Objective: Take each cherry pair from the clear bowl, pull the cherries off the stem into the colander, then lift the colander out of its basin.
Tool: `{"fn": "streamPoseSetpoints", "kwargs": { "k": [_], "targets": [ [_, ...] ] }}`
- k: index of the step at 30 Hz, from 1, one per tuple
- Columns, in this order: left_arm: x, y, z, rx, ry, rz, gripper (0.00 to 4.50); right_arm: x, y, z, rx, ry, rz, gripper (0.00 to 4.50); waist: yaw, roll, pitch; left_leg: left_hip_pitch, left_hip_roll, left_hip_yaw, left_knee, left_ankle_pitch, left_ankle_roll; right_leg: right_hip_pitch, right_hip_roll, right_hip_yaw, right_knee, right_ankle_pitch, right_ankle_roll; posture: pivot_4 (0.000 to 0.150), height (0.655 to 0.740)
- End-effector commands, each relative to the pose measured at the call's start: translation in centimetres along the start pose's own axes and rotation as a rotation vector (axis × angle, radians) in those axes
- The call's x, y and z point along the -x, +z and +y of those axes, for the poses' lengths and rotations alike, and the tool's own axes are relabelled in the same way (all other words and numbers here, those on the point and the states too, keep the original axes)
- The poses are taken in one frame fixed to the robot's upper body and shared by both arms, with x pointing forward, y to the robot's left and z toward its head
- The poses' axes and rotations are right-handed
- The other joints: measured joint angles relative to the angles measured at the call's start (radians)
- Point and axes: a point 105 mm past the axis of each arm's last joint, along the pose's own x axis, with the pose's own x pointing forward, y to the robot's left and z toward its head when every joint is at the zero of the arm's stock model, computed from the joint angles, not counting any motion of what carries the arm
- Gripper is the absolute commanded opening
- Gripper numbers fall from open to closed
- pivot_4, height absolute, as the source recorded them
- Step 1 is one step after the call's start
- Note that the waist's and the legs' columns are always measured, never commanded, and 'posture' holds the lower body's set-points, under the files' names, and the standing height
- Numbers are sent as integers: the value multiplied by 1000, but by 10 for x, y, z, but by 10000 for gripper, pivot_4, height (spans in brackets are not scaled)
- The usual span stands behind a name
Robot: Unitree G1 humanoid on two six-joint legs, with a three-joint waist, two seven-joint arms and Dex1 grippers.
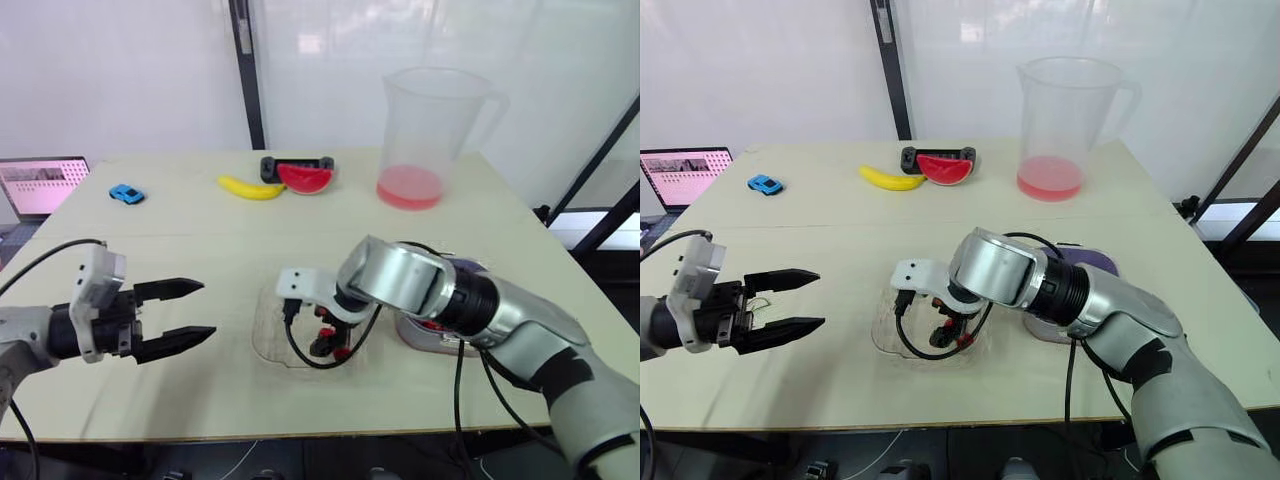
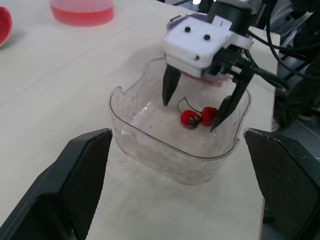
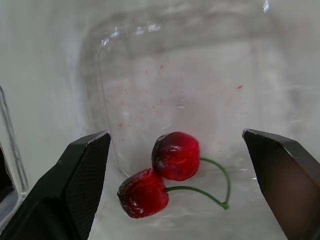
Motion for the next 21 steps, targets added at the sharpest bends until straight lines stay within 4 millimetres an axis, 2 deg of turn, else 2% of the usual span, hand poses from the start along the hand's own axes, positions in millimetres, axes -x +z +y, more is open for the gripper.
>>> {"fn": "streamPoseSetpoints", "kwargs": {
  "k": [1, 5, 6, 7, 10, 21],
  "targets": [
    [5, 11, -1, -62, 11, -8, 44373, -2, 5, -1, 42, -29, -3, 45000, -1, 0, 0, 0, 0, 0, 0, 0, 0, 0, 0, 0, 0, 0, 0, 1500, 7400],
    [5, 10, 0, -56, 19, -3, 45000, -4, 5, -2, 49, -35, 1, 32992, 0, 0, 0, 0, 0, 0, 0, 0, 0, 0, 0, 0, 0, 0, 0, 1500, 7400],
    [5, 10, 1, -57, 20, -3, 45000, -4, 5, -2, 51, -35, 2, 27264, 0, 0, 0, 0, 0, 0, 0, 0, 0, 0, 0, 0, 0, 0, 0, 1500, 7400],
    [5, 10, 1, -59, 22, -3, 45000, -4, 5, -2, 52, -36, 3, 24080, 1, 0, 0, 0, 0, 0, 0, 0, 0, 0, 0, 0, 0, 0, 0, 1500, 7400],
    [6, 10, 4, -58, 44, -8, 45000, -4, 3, -3, 72, -42, 17, 10427, 1, 0, 0, 0, 0, 0, 0, 0, 0, 0, 0, 0, 0, 0, 0, 1500, 7400],
    [1, 7, 2, -50, 40, -20, 45000, 5, 7, -3, 111, -43, 2, 10427, 1, 0, 0, 0, 0, 0, 0, 0, 0, 0, 0, 0, 0, 0, 0, 1500, 7400]
  ]
}}
